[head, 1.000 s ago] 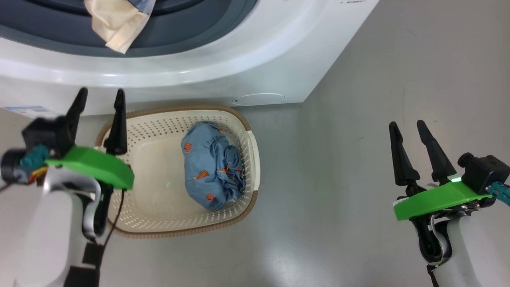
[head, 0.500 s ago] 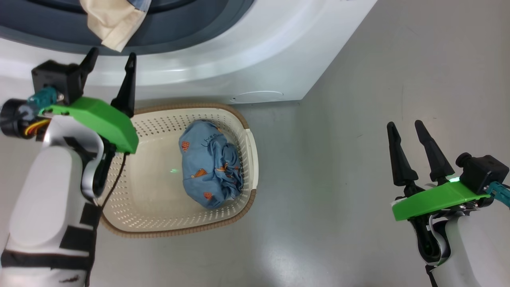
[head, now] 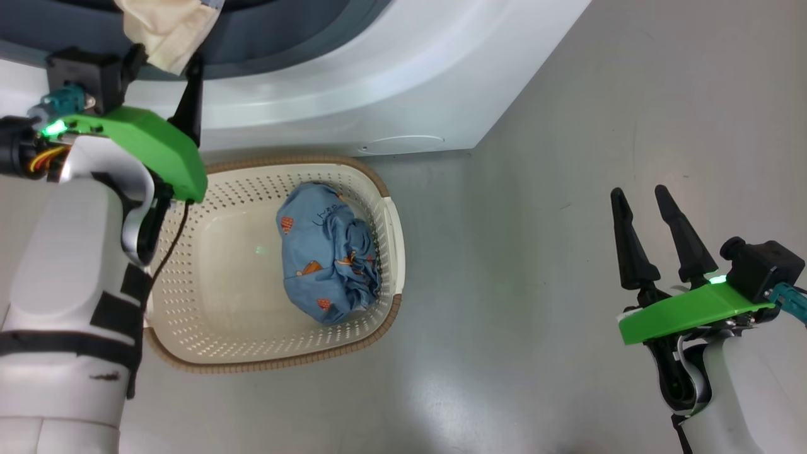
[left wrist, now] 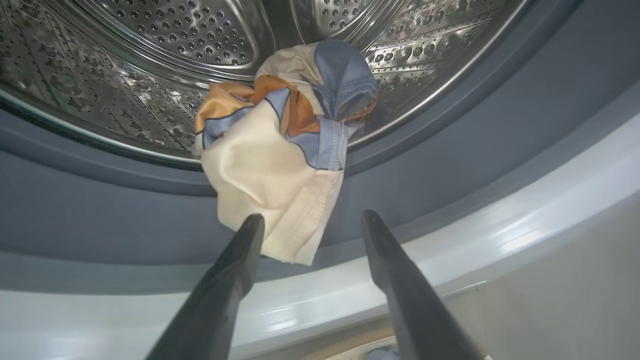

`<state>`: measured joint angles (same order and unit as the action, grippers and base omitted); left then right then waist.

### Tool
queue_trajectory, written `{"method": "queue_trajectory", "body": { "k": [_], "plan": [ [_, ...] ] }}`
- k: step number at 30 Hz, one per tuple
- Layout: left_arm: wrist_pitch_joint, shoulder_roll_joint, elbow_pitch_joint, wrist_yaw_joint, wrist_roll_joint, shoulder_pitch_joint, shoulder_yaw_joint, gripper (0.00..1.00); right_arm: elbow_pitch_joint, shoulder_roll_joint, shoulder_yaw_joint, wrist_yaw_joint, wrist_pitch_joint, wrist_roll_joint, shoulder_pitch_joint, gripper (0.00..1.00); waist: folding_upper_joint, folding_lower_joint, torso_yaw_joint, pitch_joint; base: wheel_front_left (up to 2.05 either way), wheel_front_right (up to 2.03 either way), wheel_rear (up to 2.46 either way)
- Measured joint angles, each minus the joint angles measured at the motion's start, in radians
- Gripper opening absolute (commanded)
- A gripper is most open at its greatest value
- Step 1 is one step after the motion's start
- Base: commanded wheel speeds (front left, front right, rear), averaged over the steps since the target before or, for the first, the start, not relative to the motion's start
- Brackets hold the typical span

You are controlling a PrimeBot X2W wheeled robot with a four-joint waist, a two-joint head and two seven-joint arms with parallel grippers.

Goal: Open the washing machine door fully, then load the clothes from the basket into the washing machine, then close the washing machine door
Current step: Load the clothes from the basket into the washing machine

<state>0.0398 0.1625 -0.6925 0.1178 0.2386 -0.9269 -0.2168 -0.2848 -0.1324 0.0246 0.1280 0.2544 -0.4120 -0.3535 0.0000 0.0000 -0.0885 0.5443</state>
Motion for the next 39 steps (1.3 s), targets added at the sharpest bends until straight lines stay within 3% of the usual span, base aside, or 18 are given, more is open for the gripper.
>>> {"method": "queue_trajectory", "body": {
  "k": [11,19,21,22,24,26,30,39],
  "plan": [
    [0.076,-0.006,-0.246,-0.009,-0.037,-0.142,-0.03,1.0,0.002,0.002,0.002,0.0,0.0,0.0,-0.016,1.0,0.0,0.0,-0.01,0.019,0.0,0.0,0.0],
    [0.112,-0.014,-0.35,-0.009,-0.041,-0.184,-0.05,0.97,0.003,0.007,0.001,0.0,0.0,0.0,-0.017,1.0,0.0,0.0,-0.017,0.023,0.0,0.0,0.0],
    [0.12,-0.016,-0.375,-0.009,-0.042,-0.195,-0.056,0.6,0.003,0.007,0.001,0.0,0.0,0.0,-0.017,1.0,0.0,0.0,-0.018,0.023,0.0,0.0,0.0],
    [0.123,-0.016,-0.387,-0.009,-0.042,-0.201,-0.058,0.47,0.004,0.008,0.001,0.0,0.0,0.0,-0.017,1.0,0.0,0.0,-0.019,0.023,0.0,0.0,0.0],
    [0.133,-0.016,-0.408,-0.008,-0.042,-0.21,-0.062,0.35,0.004,0.008,0.002,0.0,0.0,0.0,-0.017,1.0,0.0,0.0,-0.021,0.023,0.0,0.0,0.0],
    [0.138,-0.016,-0.43,-0.008,-0.042,-0.22,-0.067,0.16,0.004,0.01,0.002,0.0,0.0,0.0,-0.017,1.0,0.0,0.0,-0.023,0.022,0.0,0.0,0.0],
    [0.149,-0.016,-0.463,-0.008,-0.042,-0.241,-0.076,0.0,0.003,0.013,0.005,0.0,0.0,0.0,-0.017,1.0,0.0,0.0,-0.029,0.021,0.0,0.0,0.0],
    [0.182,-0.056,-0.487,-0.004,-0.018,-0.304,-0.072,0.0,0.003,0.02,0.011,0.0,0.0,-0.002,-0.017,1.0,0.0,0.0,-0.04,0.015,0.0,0.0,0.0]
  ]
}}
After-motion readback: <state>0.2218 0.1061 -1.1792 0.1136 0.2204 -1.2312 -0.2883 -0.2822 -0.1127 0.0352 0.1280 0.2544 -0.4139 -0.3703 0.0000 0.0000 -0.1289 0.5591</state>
